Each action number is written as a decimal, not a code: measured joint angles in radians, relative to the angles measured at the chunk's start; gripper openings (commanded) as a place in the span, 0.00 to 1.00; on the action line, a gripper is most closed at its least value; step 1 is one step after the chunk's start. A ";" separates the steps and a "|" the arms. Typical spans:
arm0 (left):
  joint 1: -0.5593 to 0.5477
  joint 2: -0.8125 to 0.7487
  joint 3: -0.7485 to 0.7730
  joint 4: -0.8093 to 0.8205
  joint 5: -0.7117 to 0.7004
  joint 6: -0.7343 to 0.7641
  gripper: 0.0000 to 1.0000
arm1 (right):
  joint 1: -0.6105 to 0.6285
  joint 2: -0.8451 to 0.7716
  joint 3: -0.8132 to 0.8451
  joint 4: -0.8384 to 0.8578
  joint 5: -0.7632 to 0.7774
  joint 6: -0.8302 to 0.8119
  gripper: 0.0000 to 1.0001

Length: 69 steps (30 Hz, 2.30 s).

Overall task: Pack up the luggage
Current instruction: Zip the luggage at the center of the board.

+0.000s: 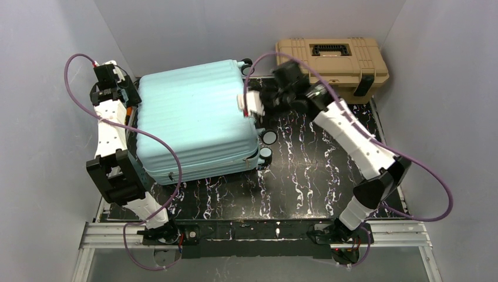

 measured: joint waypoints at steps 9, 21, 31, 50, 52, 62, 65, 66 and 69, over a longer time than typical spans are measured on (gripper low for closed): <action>-0.001 -0.010 -0.014 0.011 0.006 0.017 0.53 | -0.189 0.159 0.561 0.150 -0.068 0.003 0.84; 0.001 -0.035 -0.052 0.005 0.002 0.056 0.54 | -0.339 0.719 0.586 0.360 -0.132 -0.034 0.95; 0.001 -0.035 -0.052 0.007 0.013 0.079 0.54 | -0.310 0.742 0.583 0.641 -0.186 -0.047 0.98; 0.000 -0.030 -0.050 0.011 0.021 0.116 0.56 | -0.274 0.914 0.628 0.907 -0.114 -0.169 0.79; 0.000 -0.030 -0.050 0.013 0.021 0.117 0.56 | -0.272 0.921 0.628 0.924 -0.116 -0.150 0.64; 0.000 -0.027 -0.051 0.016 0.020 0.122 0.57 | -0.274 0.940 0.630 0.982 -0.123 -0.100 0.06; 0.000 -0.027 -0.052 0.019 0.020 0.122 0.57 | -0.274 0.940 0.630 0.983 -0.121 -0.097 0.01; 0.000 -0.027 -0.052 0.019 0.020 0.122 0.57 | -0.274 0.940 0.630 0.985 -0.119 -0.093 0.01; 0.000 -0.027 -0.055 0.024 0.020 0.123 0.57 | -0.272 0.940 0.630 0.998 -0.100 -0.076 0.01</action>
